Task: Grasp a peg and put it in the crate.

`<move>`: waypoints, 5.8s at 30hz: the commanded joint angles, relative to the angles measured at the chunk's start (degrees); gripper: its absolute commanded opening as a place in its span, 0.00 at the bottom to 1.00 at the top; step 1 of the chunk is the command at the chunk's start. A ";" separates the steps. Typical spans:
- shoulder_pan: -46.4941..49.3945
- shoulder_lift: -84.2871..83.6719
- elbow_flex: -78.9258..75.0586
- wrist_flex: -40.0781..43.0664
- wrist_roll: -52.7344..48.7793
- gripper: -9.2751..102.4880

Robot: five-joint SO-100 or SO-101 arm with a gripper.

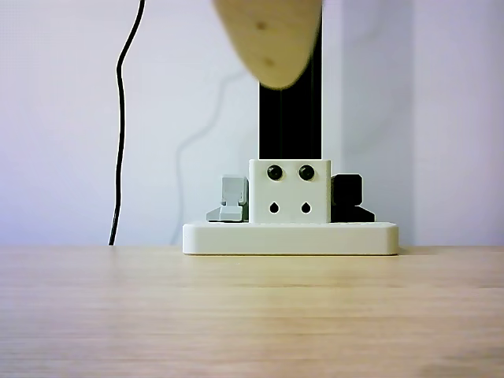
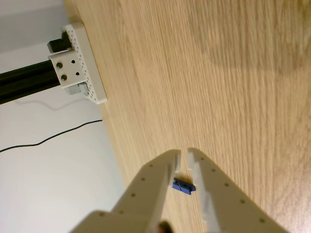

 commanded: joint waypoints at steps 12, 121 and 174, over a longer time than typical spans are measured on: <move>0.00 1.05 -0.70 -0.18 0.09 0.08; -19.07 -87.01 -40.78 -63.81 -96.77 0.08; 29.18 -106.61 -24.87 -111.62 -83.58 0.08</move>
